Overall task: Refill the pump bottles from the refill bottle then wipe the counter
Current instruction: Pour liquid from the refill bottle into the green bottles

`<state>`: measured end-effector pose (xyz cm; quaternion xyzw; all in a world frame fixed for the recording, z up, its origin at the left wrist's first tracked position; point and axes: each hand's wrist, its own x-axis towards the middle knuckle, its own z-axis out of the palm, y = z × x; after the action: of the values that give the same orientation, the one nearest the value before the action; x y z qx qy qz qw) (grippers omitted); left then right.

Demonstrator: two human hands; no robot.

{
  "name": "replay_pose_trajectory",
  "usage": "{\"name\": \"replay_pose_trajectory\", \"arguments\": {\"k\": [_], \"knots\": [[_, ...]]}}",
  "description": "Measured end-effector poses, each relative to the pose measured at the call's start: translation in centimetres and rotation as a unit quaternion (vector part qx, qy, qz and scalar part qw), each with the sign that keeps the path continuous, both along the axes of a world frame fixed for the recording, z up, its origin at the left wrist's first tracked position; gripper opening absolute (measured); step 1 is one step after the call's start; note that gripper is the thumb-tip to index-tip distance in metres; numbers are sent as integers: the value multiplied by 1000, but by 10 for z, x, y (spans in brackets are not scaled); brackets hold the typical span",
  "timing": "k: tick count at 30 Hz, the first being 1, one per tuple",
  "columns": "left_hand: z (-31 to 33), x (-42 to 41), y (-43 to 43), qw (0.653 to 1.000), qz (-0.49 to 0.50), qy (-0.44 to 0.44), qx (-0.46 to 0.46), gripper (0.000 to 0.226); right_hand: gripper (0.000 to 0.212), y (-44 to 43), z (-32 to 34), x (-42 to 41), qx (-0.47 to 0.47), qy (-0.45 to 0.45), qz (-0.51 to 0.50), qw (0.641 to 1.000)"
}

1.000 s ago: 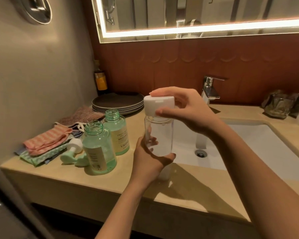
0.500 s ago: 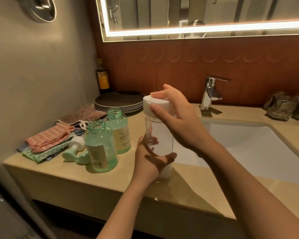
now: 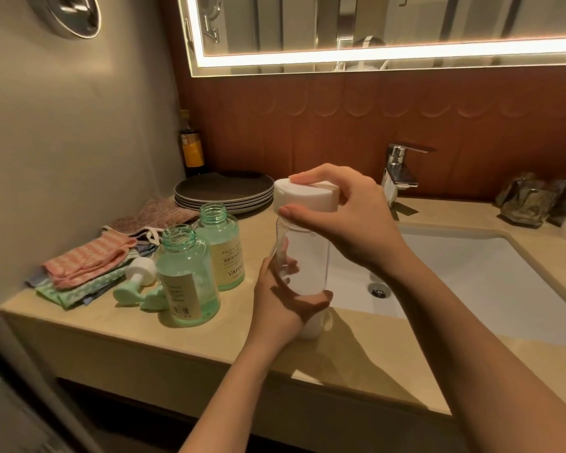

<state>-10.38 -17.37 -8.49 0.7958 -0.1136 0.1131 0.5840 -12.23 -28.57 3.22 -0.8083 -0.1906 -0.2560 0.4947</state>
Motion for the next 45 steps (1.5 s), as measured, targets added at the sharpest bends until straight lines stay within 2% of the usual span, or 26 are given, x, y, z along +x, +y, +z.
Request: {"name": "replay_pose_trajectory", "arguments": {"k": [7, 12, 15, 19, 24, 29, 31, 35, 37, 39, 40, 43, 45], "knots": [[5, -4, 5, 999, -34, 19, -11, 98, 32, -19, 7, 8, 28, 80, 160, 983], [8, -6, 4, 997, -36, 51, -39, 97, 43, -26, 13, 20, 32, 152, 239, 958], [8, -6, 4, 997, -45, 41, -36, 97, 37, -26, 18, 20, -1, 147, 215, 965], [9, -5, 5, 998, -47, 33, -31, 98, 26, -18, 18, 15, -50, 52, 122, 990], [7, -7, 6, 998, -52, 14, -30, 99, 37, -32, 19, 14, -12, 90, 194, 977], [7, -7, 7, 998, -54, 19, -33, 97, 27, -35, 18, 19, -4, 153, 253, 955], [7, -7, 6, 998, -52, 21, -30, 97, 28, -32, 16, 17, 5, 145, 247, 958], [7, -6, 7, 998, -53, 28, -14, 99, 44, -9, 5, 13, -6, 46, 91, 995], [9, -7, 7, 998, -49, 35, -9, 99, 49, 3, -2, 14, -21, -8, 10, 1000], [10, -7, 7, 998, -47, 39, 0, 98, 51, 7, -7, 14, -47, -52, -29, 997], [11, -7, 7, 998, -47, 39, 4, 99, 50, 7, -9, 13, -50, -48, -14, 997], [11, -6, 7, 998, -47, 37, -6, 99, 44, -3, -9, 10, 4, 50, 106, 993], [10, -8, 7, 998, -51, 31, -9, 99, 39, -12, -8, 7, 43, 50, 132, 989]]}}
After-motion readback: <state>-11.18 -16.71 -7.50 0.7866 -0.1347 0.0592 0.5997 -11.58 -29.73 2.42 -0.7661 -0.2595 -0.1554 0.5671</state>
